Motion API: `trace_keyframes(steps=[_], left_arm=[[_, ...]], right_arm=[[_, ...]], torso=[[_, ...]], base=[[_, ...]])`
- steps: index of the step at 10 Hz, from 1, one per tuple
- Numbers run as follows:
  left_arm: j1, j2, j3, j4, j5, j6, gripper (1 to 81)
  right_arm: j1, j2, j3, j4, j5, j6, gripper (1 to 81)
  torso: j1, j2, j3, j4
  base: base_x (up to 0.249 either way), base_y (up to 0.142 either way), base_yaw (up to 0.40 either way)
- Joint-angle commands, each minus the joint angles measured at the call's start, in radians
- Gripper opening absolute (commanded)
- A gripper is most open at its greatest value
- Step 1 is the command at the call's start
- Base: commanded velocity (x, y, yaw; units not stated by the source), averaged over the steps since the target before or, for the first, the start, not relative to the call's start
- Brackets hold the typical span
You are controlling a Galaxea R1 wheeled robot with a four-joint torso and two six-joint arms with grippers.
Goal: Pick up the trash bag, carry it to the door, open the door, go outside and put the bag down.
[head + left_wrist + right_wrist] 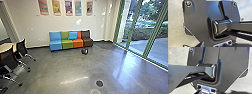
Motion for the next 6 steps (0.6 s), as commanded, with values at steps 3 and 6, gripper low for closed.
trace_keyframes(steps=[3,6], left_arm=[[-0.049,-0.004,0.006,-0.003,0.044,0.005,81.1],[-0.049,-0.002,0.009,-0.002,0.044,0.006,81.1]], right_arm=[[0.04,-0.004,0.033,-0.009,-0.064,-0.008,81.1],[0.026,-0.001,0.039,-0.014,-0.061,-0.01,81.1]], torso=[[0.001,0.0,0.0,0.0],[0.002,0.0,0.0,0.0]], base=[[0.121,0.0,0.0],[0.147,0.0,0.0]])
